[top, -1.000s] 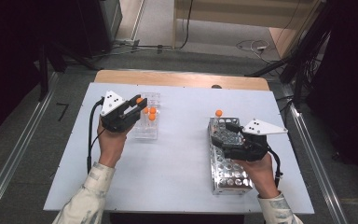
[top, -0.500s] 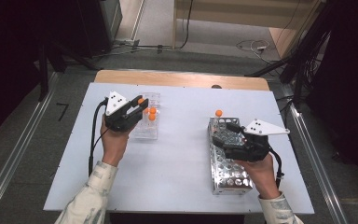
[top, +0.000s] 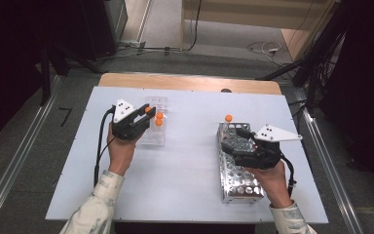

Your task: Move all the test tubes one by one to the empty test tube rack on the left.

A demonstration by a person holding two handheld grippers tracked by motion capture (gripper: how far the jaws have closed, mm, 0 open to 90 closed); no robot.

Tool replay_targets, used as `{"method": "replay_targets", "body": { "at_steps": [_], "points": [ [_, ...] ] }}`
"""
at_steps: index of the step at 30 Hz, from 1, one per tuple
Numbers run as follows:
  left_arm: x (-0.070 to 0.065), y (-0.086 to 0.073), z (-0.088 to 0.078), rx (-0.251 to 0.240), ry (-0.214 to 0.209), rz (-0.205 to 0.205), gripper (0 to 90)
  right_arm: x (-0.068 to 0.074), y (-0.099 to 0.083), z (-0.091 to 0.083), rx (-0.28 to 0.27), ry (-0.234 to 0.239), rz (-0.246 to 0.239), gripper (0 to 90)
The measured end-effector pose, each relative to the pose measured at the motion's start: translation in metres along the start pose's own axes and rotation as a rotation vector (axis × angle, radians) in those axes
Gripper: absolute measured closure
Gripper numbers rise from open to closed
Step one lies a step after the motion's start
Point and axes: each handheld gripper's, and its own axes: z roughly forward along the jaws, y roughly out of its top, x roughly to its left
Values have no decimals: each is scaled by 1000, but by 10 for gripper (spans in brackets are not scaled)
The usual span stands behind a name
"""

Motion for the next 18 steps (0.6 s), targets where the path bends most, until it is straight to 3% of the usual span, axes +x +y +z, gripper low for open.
{"method": "replay_targets", "body": {
  "at_steps": [18],
  "points": [
    [0,-4,-3,14,-1,-23,628,-1,-1,1,4,-2,2,233]
  ]
}}
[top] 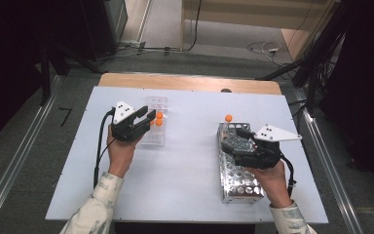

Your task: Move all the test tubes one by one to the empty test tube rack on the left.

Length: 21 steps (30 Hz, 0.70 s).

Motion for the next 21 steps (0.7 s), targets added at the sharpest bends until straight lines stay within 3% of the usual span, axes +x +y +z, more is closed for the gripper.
{"method": "replay_targets", "body": {
  "at_steps": [4,10,21],
  "points": [
    [-1,1,-3,-3,-8,-4,623,-1,0,0,-1,-2,-3,233],
    [-2,2,-9,11,-41,-40,530,-6,-3,1,-1,-18,10,248],
    [-10,-5,-26,29,-76,-66,261,-25,-9,15,14,-72,29,249]
  ]
}}
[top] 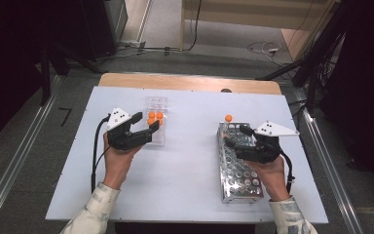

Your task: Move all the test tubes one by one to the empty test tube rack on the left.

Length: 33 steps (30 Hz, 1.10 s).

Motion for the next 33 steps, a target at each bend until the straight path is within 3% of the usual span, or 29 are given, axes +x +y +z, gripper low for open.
{"method": "replay_targets", "body": {
  "at_steps": [8,15,18,25,33],
  "points": [
    [-4,-1,-13,-20,-56,-26,237,-14,-2,20,32,-59,2,249],
    [-3,1,-18,-31,-67,-30,263,-27,-4,40,55,-88,24,291],
    [-1,0,-18,-28,-63,-32,264,-30,-3,42,10,-87,50,339],
    [-1,1,-19,-35,-62,-37,265,-27,6,54,90,-102,10,438],
    [1,0,-20,-33,-59,-37,266,-28,8,68,185,-131,20,542]
  ]
}}
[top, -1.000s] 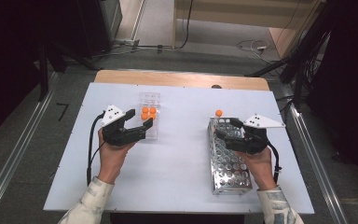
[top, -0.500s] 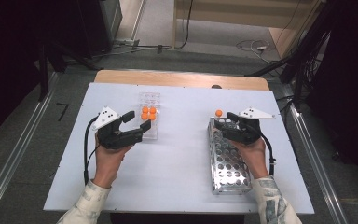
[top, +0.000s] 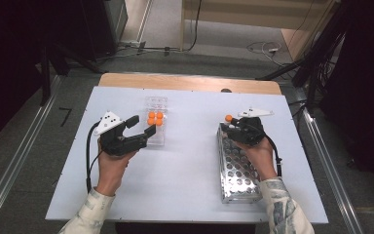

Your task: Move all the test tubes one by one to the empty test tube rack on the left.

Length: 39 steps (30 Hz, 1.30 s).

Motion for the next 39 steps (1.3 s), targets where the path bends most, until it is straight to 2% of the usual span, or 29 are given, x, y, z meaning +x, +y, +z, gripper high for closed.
{"method": "replay_targets", "body": {
  "at_steps": [5,11,18,22,27,39],
  "points": [
    [0,0,0,1,-1,0,266,0,2,4,25,-13,-6,589],
    [0,0,0,0,2,0,266,0,2,6,48,-6,-16,632],
    [-1,-1,0,2,-2,2,266,0,3,7,52,-5,-17,704],
    [-1,-1,-1,2,0,4,266,0,3,7,51,-9,-11,712],
    [-1,0,-2,-1,-2,2,264,0,3,2,22,-11,-12,714],
    [-2,0,-2,4,1,9,256,-2,14,-22,-56,-8,1,720]
  ]
}}
